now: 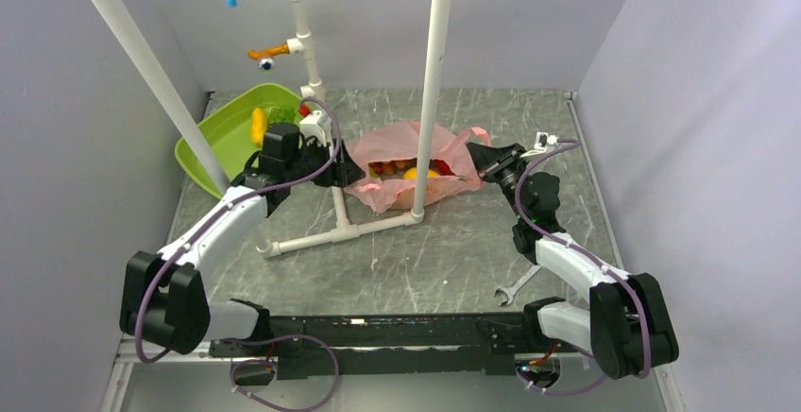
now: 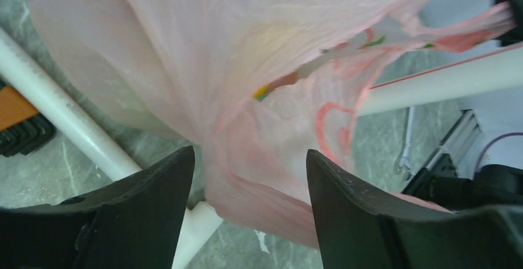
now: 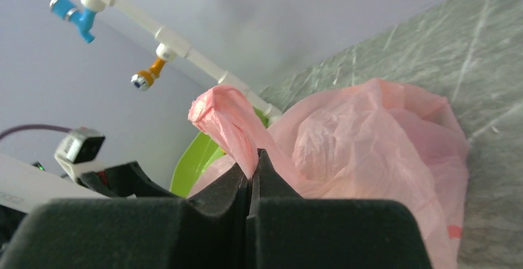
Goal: Take the fake fruits out of the plastic bag
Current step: Adjust the plastic bag at the center of the board.
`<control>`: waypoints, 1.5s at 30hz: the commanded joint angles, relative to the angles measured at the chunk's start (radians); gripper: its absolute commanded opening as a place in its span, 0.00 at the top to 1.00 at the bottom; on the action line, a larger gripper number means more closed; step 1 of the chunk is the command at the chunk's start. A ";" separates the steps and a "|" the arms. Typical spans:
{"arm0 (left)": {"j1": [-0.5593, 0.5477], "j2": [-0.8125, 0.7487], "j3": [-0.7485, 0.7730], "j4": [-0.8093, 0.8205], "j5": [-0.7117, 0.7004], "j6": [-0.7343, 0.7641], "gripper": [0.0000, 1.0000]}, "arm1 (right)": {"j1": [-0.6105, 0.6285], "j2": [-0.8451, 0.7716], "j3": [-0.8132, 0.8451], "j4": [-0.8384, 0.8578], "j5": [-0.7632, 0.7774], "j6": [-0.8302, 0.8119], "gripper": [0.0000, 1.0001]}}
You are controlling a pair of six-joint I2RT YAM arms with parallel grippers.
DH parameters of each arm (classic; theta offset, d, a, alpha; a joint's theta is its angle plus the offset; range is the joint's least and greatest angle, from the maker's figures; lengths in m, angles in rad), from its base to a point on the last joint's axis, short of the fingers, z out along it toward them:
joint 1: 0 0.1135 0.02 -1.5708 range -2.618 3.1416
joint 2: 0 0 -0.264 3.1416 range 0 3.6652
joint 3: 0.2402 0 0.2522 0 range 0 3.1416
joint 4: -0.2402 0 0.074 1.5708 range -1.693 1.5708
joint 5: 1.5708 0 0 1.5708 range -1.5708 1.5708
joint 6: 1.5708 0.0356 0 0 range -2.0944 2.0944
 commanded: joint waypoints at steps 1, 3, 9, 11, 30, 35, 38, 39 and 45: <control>-0.001 -0.112 0.119 -0.093 0.079 0.036 0.27 | 0.002 0.009 0.059 0.069 -0.101 0.005 1.00; -0.009 -0.150 0.155 -0.139 0.088 0.041 0.27 | 0.002 0.007 0.076 0.035 -0.108 -0.006 1.00; -0.104 -0.144 0.216 -0.060 0.190 -0.028 0.36 | 0.002 -0.026 0.095 -0.014 -0.117 -0.020 1.00; -0.169 -0.080 0.257 -0.039 0.177 -0.028 0.42 | 0.001 -0.034 0.098 -0.016 -0.128 -0.018 1.00; -0.237 0.079 -0.227 0.234 -0.166 -0.069 0.76 | 0.002 -0.198 0.037 -0.343 -0.184 -0.178 1.00; -0.236 0.072 -0.180 0.117 -0.199 -0.024 0.74 | 0.001 -0.277 0.047 -0.509 -0.130 -0.233 1.00; -0.236 0.047 -0.130 0.137 -0.093 -0.028 0.65 | 0.004 -0.277 0.075 -0.547 -0.134 -0.246 1.00; -0.237 0.040 -0.104 0.149 -0.048 -0.044 0.60 | 0.010 -0.267 0.085 -0.546 -0.142 -0.248 1.00; -0.237 0.079 0.011 0.210 0.051 -0.127 0.36 | 0.060 -0.219 0.166 -0.575 -0.124 -0.263 1.00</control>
